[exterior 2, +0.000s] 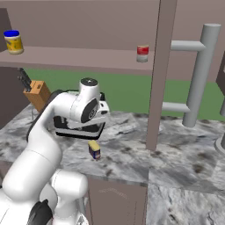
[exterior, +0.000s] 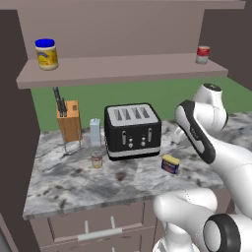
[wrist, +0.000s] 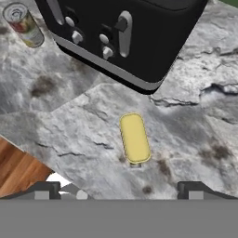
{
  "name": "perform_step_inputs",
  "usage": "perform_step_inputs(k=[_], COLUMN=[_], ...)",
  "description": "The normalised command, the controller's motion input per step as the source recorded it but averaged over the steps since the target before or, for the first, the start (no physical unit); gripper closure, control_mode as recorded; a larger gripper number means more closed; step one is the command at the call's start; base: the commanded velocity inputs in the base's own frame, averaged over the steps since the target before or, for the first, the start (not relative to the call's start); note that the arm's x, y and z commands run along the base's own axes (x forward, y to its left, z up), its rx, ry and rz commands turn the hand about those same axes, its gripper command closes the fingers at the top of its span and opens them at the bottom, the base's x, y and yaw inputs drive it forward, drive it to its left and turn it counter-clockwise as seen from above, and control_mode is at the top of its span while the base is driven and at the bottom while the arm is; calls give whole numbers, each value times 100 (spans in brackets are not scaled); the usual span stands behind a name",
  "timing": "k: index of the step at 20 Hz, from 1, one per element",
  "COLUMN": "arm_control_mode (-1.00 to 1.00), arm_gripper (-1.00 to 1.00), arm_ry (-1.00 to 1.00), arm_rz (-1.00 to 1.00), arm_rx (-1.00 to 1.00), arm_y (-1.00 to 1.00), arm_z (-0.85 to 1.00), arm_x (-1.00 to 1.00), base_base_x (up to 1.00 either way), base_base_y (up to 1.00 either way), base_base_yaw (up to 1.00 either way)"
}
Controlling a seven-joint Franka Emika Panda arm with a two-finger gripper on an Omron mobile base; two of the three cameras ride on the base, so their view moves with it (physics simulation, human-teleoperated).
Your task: Pick the cans from the counter and place them in their designated side in the cabinet.
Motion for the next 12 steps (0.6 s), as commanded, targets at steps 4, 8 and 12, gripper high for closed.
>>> perform_step_inputs(k=[4, 8, 12], arm_control_mode=[-100, -100, -100], arm_gripper=[-100, -100, -100], arm_ry=[0, 0, 0], arm_rz=[10, 9, 10], arm_rx=[0, 2, 2], arm_y=[-8, 0, 0], arm_z=[-28, -19, -16], arm_x=[0, 10, 12], base_base_x=[0, 0, 0], base_base_y=[0, 0, 0], base_base_yaw=[0, 0, 0])
